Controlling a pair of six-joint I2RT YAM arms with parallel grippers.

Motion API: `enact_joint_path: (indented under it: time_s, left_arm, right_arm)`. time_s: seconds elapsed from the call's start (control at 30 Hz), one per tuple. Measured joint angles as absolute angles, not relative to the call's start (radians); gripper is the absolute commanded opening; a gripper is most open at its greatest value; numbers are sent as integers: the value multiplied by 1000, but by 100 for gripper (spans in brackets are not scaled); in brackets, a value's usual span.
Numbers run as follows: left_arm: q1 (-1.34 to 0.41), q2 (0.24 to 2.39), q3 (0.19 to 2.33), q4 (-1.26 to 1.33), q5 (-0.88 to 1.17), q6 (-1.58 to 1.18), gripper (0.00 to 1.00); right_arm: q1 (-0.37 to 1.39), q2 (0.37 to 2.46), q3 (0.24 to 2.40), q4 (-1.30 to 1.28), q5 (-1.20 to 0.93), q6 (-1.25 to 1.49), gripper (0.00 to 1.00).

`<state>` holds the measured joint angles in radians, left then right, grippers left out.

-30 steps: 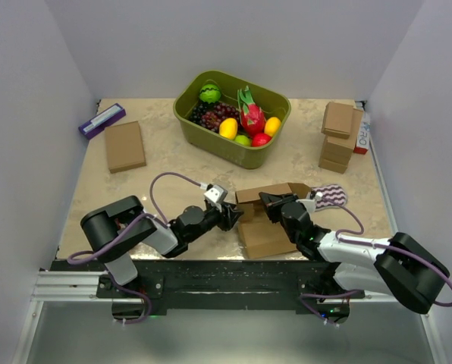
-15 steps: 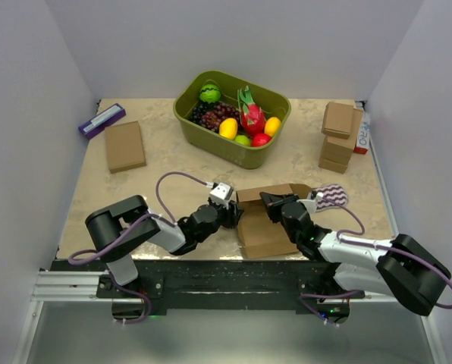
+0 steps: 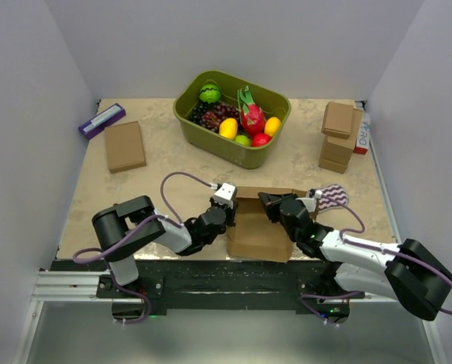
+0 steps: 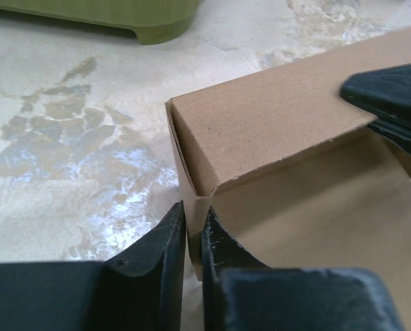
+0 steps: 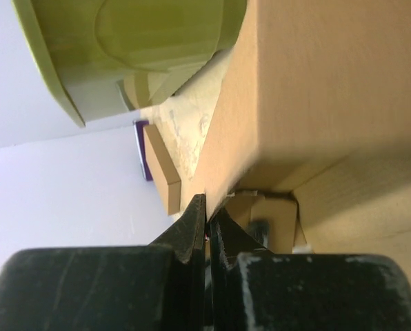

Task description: Fold the paper box

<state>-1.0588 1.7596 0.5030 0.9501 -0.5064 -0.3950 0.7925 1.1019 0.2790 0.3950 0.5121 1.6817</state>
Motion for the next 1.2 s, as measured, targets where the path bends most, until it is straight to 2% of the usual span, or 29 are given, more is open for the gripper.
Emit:
enact_joint_path:
  time_s: [0.07,0.13,0.17,0.23,0.27,0.37,0.5,0.83,1.2]
  left_arm:
    - [-1058,1767,514,941,-544,-382,0]
    - [-1061,1767,525,921,-563,-377,0]
    - [-1062,1767,533,909,-572,-377,0]
    - [-1063,1765,546,884,-581,-373,0]
    - [-1060,1761,552,864,-592,-371,0]
    - [-1030,1728,558,793,-589,-368,0]
    - [-921,1655,561,663,-496,-365,0]
    - [-680,1491,598,314,-215,-321,0]
    - [-622,1443,625,167,-103,-310,0]
  right_arm:
    - [798,1090,287,376,504,1679,2]
    - [799,1083,297,352,501,1673,11]
    - [799,1077,300,340,501,1667,29]
    - [799,1058,306,310,498,1647,49]
    - [798,1042,307,284,498,1626,67]
    - [796,976,313,205,496,1549,86]
    - [796,885,390,79,464,1398,93]
    - [796,802,699,-287,509,956,97]
    - [794,947,657,-384,528,774,92]
